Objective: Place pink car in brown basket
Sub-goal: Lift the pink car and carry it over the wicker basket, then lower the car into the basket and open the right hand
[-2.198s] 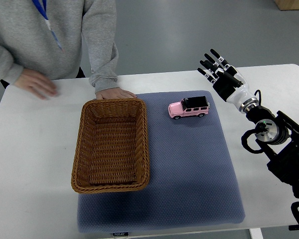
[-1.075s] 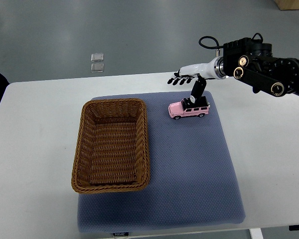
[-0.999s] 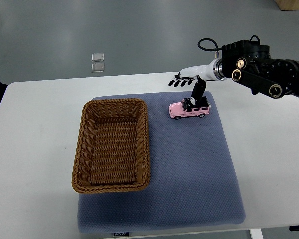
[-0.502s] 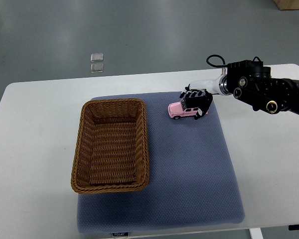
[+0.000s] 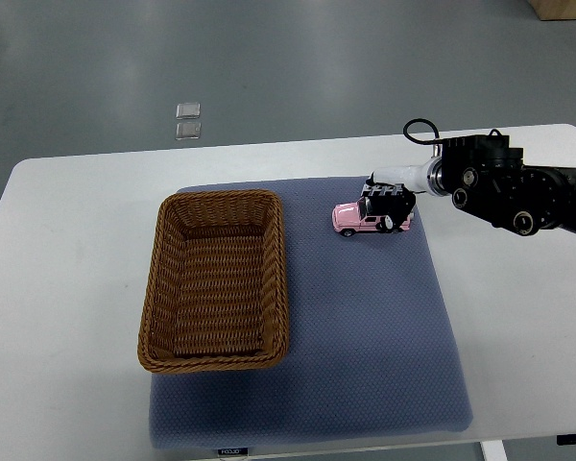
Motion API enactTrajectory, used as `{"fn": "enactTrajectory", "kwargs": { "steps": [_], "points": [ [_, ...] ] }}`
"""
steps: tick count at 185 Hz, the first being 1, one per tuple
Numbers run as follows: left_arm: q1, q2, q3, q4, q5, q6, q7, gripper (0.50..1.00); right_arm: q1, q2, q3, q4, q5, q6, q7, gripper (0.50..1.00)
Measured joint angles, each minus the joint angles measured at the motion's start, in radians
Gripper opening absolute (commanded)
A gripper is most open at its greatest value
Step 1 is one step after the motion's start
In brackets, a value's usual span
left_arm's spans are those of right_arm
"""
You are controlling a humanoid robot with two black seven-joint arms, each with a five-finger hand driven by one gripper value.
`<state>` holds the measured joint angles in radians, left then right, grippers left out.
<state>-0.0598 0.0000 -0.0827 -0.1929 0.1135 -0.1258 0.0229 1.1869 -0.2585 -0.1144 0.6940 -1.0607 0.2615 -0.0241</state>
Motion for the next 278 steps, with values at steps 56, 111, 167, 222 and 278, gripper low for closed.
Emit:
{"fn": "enactTrajectory", "kwargs": {
  "steps": [56,111,167,222,278],
  "points": [
    [0.000,0.000,0.000,0.003,0.000,0.000,0.000,1.000,0.141,-0.107,0.012,0.110,0.019,0.057,0.007,0.500],
    [0.000,0.000,0.001,0.004,0.000,0.001,0.000,1.000,0.286,-0.176,0.013,0.304,0.178,0.100,0.008,0.500],
    [-0.008,0.000,0.004,-0.006,0.000,0.001,0.000,1.000,0.288,0.067,0.006,0.305,0.267,0.040,0.023,0.500],
    [-0.014,0.000,0.003,-0.008,0.000,0.000,0.000,1.000,0.229,0.255,0.002,0.161,0.260,0.018,0.023,0.500],
    [-0.017,0.000,0.003,-0.011,0.000,0.000,0.000,1.000,0.138,0.259,0.001,0.108,0.249,-0.033,0.021,0.500]
  ]
}}
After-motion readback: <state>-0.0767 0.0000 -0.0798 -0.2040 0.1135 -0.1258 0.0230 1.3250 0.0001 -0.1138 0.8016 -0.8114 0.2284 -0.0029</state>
